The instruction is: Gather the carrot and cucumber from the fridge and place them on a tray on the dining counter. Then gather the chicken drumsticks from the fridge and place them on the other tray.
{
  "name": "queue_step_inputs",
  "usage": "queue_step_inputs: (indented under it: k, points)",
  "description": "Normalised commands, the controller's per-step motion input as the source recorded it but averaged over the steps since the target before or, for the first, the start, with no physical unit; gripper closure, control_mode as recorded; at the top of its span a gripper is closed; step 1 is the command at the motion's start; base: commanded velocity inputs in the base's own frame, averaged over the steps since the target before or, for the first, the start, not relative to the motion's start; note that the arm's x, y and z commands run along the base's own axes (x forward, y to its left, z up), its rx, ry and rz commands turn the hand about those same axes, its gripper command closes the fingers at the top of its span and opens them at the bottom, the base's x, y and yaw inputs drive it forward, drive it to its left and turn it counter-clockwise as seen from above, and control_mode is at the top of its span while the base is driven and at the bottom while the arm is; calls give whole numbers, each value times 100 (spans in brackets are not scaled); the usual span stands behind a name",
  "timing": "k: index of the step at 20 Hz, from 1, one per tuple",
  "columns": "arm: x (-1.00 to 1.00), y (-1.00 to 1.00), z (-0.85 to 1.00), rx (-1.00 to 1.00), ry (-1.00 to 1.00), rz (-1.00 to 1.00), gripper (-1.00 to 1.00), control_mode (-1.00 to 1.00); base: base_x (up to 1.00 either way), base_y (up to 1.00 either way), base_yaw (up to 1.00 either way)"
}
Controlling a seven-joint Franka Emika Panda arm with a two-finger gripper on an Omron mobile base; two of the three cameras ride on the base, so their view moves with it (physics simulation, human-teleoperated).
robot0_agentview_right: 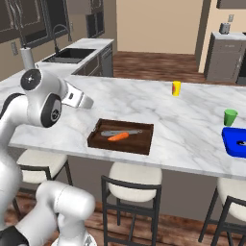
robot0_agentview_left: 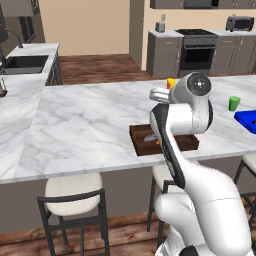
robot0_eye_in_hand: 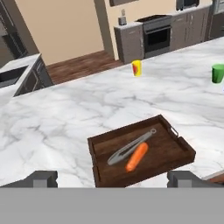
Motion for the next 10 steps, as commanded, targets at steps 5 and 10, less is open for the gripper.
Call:
queue_step_inputs:
  k: [5,10]
  points:
    - [-86,0,-39,2,-2,3,-100,-100,0,0,0]
    - [-82,-6,-26,4,-1,0,-100,-100,0,0,0]
